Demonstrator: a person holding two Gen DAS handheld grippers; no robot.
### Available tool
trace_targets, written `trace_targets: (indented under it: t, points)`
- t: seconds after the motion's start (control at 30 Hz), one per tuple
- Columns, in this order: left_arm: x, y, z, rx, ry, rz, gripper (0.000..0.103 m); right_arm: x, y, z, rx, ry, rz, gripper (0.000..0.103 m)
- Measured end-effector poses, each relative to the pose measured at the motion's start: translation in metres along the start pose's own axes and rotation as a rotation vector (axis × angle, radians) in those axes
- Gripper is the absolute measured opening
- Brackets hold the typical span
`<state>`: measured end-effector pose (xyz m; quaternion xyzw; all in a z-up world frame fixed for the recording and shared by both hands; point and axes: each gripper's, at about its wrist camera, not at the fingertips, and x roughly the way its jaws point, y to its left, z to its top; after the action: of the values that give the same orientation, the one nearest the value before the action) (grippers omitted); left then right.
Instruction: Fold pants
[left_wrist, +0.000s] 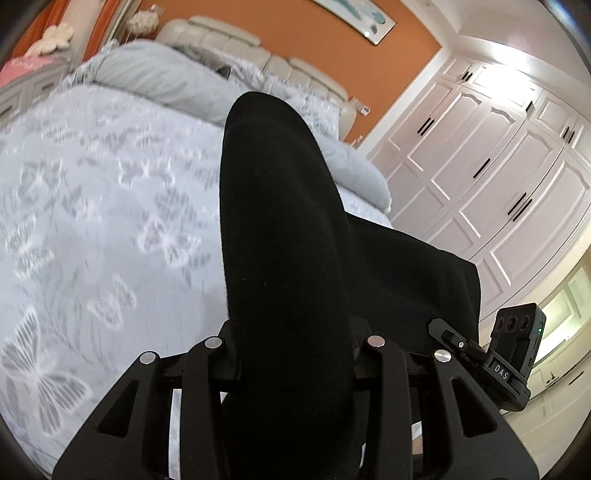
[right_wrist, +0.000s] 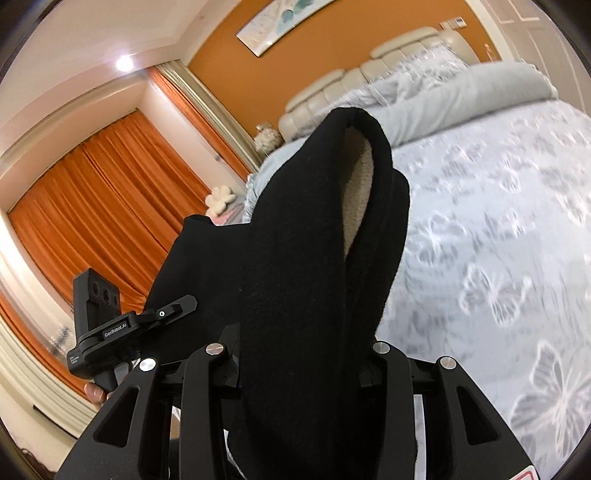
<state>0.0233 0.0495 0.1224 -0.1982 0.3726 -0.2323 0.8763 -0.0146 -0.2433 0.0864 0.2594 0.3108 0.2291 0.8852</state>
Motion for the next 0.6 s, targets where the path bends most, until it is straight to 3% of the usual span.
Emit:
trace_targets:
  t: [0.3, 0.6]
  points:
    - [0.007, -0.019, 0.064, 0.096, -0.077, 0.06, 0.036, 0.032, 0.01, 0.075, -0.043, -0.049, 0.004, 0.037]
    - [0.091, -0.004, 0.114, 0.176, -0.1, 0.166, 0.036, 0.103, -0.033, 0.122, -0.013, -0.022, -0.029, 0.037]
